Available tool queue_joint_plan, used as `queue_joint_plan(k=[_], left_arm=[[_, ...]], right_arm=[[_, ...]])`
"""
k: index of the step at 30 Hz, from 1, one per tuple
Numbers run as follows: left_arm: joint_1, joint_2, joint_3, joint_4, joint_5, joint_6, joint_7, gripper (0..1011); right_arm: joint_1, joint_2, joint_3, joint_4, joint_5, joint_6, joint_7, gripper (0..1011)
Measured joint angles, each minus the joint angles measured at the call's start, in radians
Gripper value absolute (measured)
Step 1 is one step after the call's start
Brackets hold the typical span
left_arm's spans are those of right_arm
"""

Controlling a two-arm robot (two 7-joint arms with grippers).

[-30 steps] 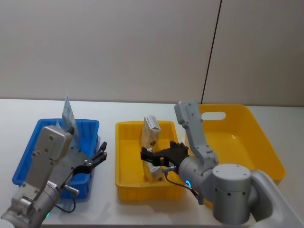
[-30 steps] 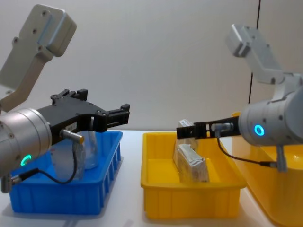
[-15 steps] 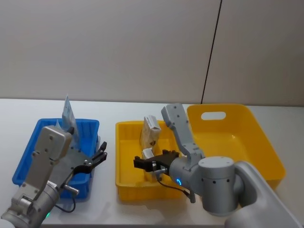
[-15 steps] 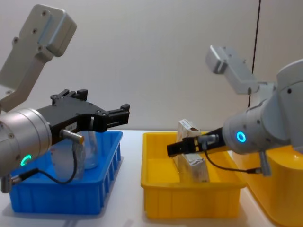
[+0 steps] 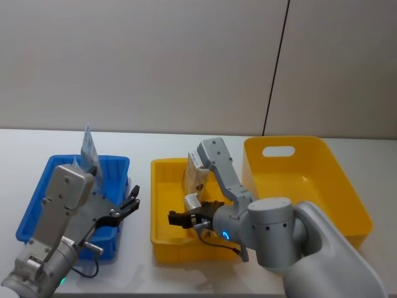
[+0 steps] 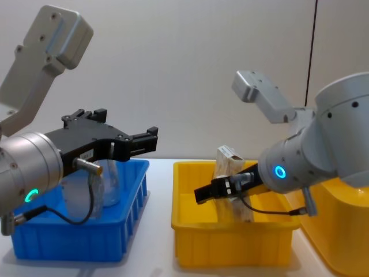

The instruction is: Bimanual collaborative sorting of washing and personal care products

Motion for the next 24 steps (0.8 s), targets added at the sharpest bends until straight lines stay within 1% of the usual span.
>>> queue_joint_plan(k=[4, 5, 7, 9, 11, 12, 13, 15, 17, 21, 24], left_arm=[[0.000, 0.000, 0.000, 0.000, 0.000, 0.000, 0.000, 1001], [0.000, 0.000, 0.000, 0.000, 0.000, 0.000, 0.000, 1001], [0.000, 0.000, 0.000, 0.000, 0.000, 0.000, 0.000, 1001], [0.000, 0.000, 0.000, 0.000, 0.000, 0.000, 0.000, 1001], [0.000, 0.000, 0.000, 0.000, 0.000, 0.000, 0.000, 1001], [0.000, 0.000, 0.000, 0.000, 0.000, 0.000, 0.000, 1001], [0.000, 0.000, 0.000, 0.000, 0.000, 0.000, 0.000, 1001], [0.000, 0.000, 0.000, 0.000, 0.000, 0.000, 0.000, 1001], [0.000, 0.000, 0.000, 0.000, 0.000, 0.000, 0.000, 1001], [0.000, 0.000, 0.000, 0.000, 0.000, 0.000, 0.000, 1001], [0.000, 0.000, 0.000, 0.000, 0.000, 0.000, 0.000, 1001]], right_arm=[[0.018, -0.003, -0.007, 0.024, -0.007, 0.013, 0.006, 868], [0.023, -0.004, -0.010, 0.031, -0.010, 0.020, 0.007, 812], [0.029, -0.006, -0.011, 0.038, -0.014, 0.028, 0.006, 774], [0.035, -0.009, -0.014, 0.046, -0.019, 0.039, 0.004, 693], [0.041, -0.012, -0.014, 0.051, -0.025, 0.054, -0.004, 638], [0.042, -0.013, -0.014, 0.053, -0.027, 0.058, -0.006, 638], [0.043, -0.014, -0.013, 0.054, -0.029, 0.063, -0.011, 582], [0.046, -0.018, -0.012, 0.055, -0.036, 0.077, -0.023, 525], [0.047, -0.020, -0.009, 0.054, -0.039, 0.086, -0.032, 440], [0.046, -0.025, 0.001, 0.042, -0.050, 0.109, -0.060, 357], [0.045, -0.025, 0.006, 0.032, -0.055, 0.114, -0.070, 339]])
